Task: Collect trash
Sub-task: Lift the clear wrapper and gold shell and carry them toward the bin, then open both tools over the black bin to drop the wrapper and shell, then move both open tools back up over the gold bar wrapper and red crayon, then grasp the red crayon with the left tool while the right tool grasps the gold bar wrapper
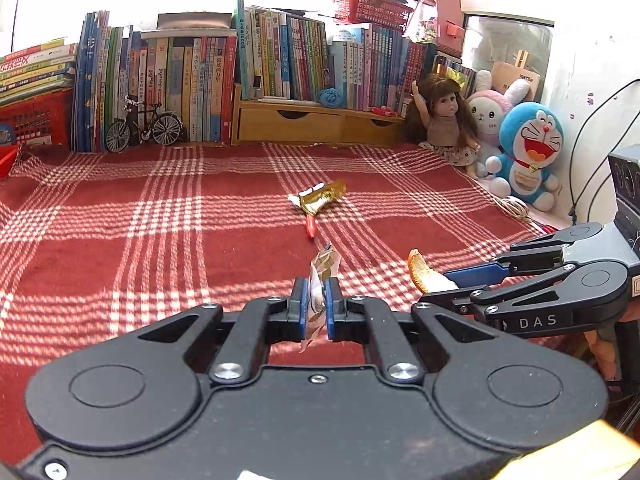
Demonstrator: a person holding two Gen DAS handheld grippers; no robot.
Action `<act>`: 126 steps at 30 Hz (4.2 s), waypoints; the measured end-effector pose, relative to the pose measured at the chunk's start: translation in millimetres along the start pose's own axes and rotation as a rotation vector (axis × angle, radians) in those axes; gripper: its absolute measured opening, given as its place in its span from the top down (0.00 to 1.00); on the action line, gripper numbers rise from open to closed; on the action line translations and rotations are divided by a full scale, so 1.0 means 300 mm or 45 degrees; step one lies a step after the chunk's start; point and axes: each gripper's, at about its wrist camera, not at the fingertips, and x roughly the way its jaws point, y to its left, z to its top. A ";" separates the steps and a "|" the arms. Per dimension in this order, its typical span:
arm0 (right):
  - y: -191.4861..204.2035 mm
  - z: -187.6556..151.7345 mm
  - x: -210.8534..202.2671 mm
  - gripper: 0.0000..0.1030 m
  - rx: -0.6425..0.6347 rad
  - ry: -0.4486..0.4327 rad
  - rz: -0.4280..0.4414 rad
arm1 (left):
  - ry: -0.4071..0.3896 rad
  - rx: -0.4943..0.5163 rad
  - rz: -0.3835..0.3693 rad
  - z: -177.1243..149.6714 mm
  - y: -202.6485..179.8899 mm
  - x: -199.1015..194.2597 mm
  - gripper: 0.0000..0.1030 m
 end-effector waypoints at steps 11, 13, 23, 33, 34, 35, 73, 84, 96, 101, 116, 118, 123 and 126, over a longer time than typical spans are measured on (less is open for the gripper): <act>0.071 -0.156 -0.118 0.57 -0.015 0.034 0.065 | 0.040 -0.007 -0.033 -0.173 -0.073 -0.157 0.91; 0.088 -0.185 -0.135 0.57 -0.016 0.048 0.085 | 0.053 -0.002 -0.039 -0.203 -0.088 -0.177 0.91; 0.133 -0.278 -0.168 0.57 -0.010 0.117 0.161 | 0.142 0.042 -0.022 -0.304 -0.123 -0.227 0.91; 0.154 -0.350 -0.126 0.57 -0.017 0.251 0.199 | 0.299 0.054 -0.039 -0.391 -0.140 -0.193 0.91; 0.156 -0.356 -0.120 0.57 -0.020 0.265 0.200 | 0.315 0.050 -0.036 -0.398 -0.139 -0.187 0.91; 0.158 -0.361 -0.114 0.57 -0.022 0.275 0.202 | 0.330 0.044 -0.033 -0.404 -0.137 -0.182 0.91; 0.144 -0.316 -0.129 0.43 -0.033 0.223 0.289 | 0.266 0.073 -0.082 -0.300 -0.131 -0.220 0.54; 0.068 -0.184 -0.194 0.35 0.004 0.006 0.186 | 0.035 0.123 0.019 -0.071 -0.104 -0.162 0.40; -0.097 -0.016 -0.024 0.28 0.166 -0.060 -0.106 | 0.058 -0.001 0.112 0.077 -0.031 0.140 0.28; -0.141 0.071 0.063 0.27 0.204 -0.067 -0.144 | 0.054 -0.006 0.160 0.144 -0.026 0.257 0.29; -0.310 0.311 0.244 0.27 0.389 -0.026 -0.134 | 0.157 -0.116 0.116 0.267 -0.012 0.632 0.68; -0.331 0.327 0.279 0.27 0.429 -0.006 -0.126 | 0.194 -0.126 0.104 0.258 -0.013 0.675 0.83; -0.371 0.345 0.377 0.27 0.532 0.037 -0.074 | 0.210 -0.280 0.040 0.234 0.045 0.699 0.91; -0.381 0.354 0.431 0.27 0.587 0.050 -0.028 | 0.170 -0.231 0.090 0.238 0.076 0.655 0.91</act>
